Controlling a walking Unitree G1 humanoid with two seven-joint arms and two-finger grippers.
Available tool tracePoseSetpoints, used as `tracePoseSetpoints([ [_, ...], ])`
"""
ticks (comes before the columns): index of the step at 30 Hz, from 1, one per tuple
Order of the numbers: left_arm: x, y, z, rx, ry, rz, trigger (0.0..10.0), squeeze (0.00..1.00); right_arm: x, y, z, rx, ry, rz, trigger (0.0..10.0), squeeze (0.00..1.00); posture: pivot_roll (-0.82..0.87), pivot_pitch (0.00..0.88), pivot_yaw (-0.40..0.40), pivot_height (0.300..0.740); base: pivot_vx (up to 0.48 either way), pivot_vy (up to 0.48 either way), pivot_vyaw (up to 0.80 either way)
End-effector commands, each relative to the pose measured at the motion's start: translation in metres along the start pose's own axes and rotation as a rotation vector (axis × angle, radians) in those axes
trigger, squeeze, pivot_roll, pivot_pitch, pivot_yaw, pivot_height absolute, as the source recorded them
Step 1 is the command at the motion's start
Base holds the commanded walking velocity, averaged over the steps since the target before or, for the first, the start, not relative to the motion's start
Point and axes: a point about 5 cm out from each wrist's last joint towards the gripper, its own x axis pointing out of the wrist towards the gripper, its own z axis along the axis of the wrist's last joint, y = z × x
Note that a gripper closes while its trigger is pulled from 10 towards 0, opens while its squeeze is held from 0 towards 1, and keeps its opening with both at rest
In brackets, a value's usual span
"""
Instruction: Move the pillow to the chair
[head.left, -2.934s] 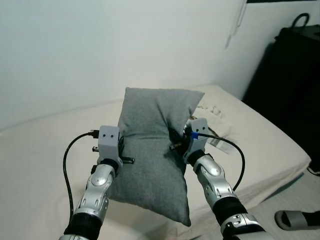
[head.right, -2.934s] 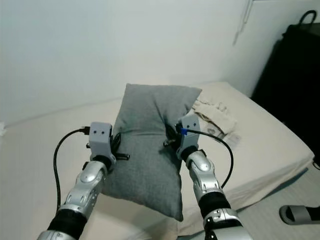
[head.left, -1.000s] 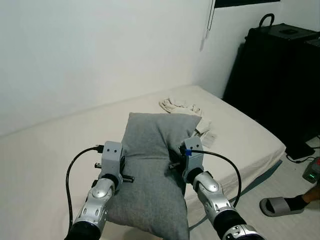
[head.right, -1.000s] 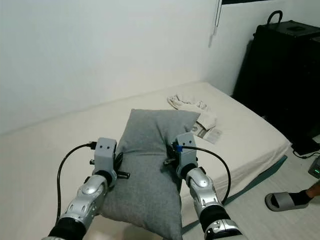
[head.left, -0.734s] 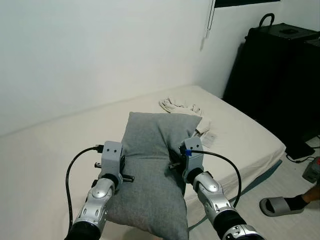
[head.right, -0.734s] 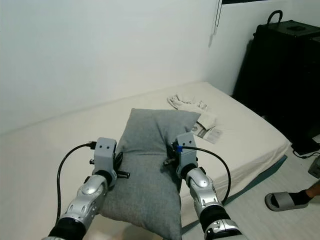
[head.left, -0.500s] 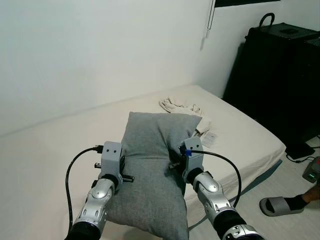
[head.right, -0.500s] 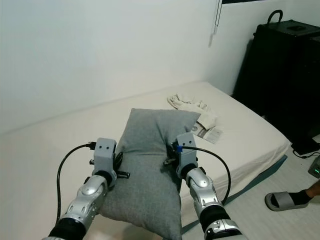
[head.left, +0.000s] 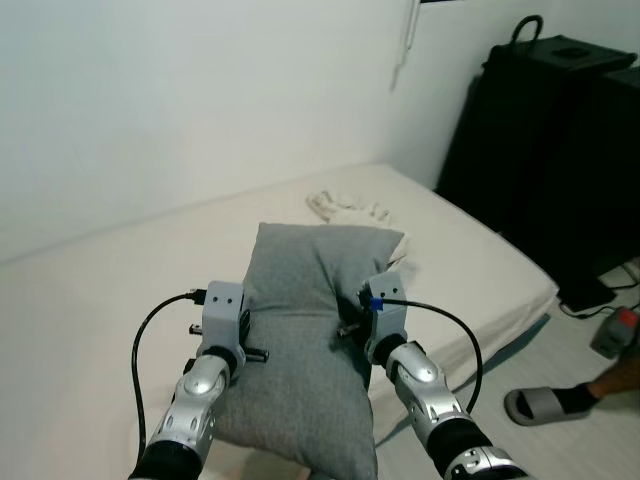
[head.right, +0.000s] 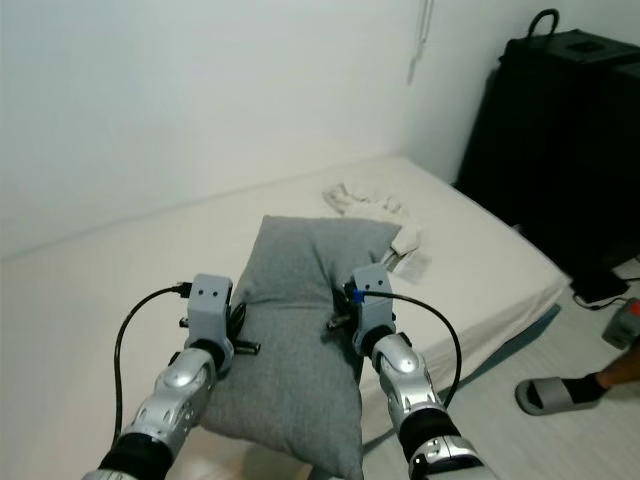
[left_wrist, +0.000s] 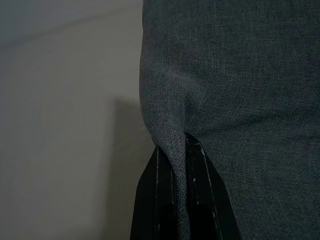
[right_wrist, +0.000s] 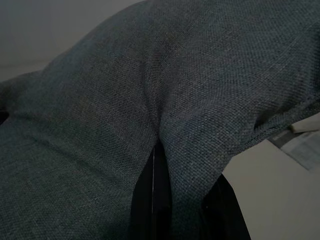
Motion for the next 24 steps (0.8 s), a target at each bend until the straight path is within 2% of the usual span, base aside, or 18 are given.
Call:
tracePoseSetpoints([
  [1, -0.006, 0.046, -0.005, -0.012, 0.03, 0.199, 10.0, 0.0, -0.012, -0.03, -0.003, -0.009, 0.0, -0.129, 10.0, 0.0, -0.03, 0.005, -0.049, 0.722, 0.0, 0.0, 0.0],
  [9, -0.002, 0.048, -0.003, -0.004, 0.041, 0.198, 10.0, 0.0, -0.013, -0.029, -0.004, -0.008, 0.002, -0.126, 10.0, 0.0, -0.03, 0.031, -0.041, 0.722, 0.0, 0.0, 0.0],
  [15, -0.001, 0.044, -0.003, 0.027, 0.048, 0.17, 10.0, 0.0, -0.016, -0.03, -0.008, -0.01, 0.01, -0.129, 10.0, 0.0, -0.01, 0.089, -0.014, 0.722, 0.0, 0.0, 0.0],
  [20, -0.001, 0.043, -0.003, 0.029, 0.039, 0.159, 10.0, 0.0, -0.018, -0.027, -0.012, 0.003, 0.019, -0.127, 10.0, 0.0, 0.0, 0.089, -0.052, 0.722, 0.0, 0.0, 0.0],
  [22, -0.002, 0.046, -0.004, 0.023, 0.038, 0.182, 10.0, 0.0, -0.018, -0.023, -0.016, -0.007, 0.038, -0.106, 10.0, 0.0, 0.01, 0.073, -0.086, 0.722, 0.0, 0.0, 0.0],
  [24, -0.003, 0.047, -0.005, 0.021, 0.039, 0.191, 10.0, 0.0, -0.018, -0.022, -0.017, -0.012, 0.045, -0.098, 10.0, 0.0, 0.01, 0.073, -0.086, 0.722, 0.0, 0.0, 0.0],
])
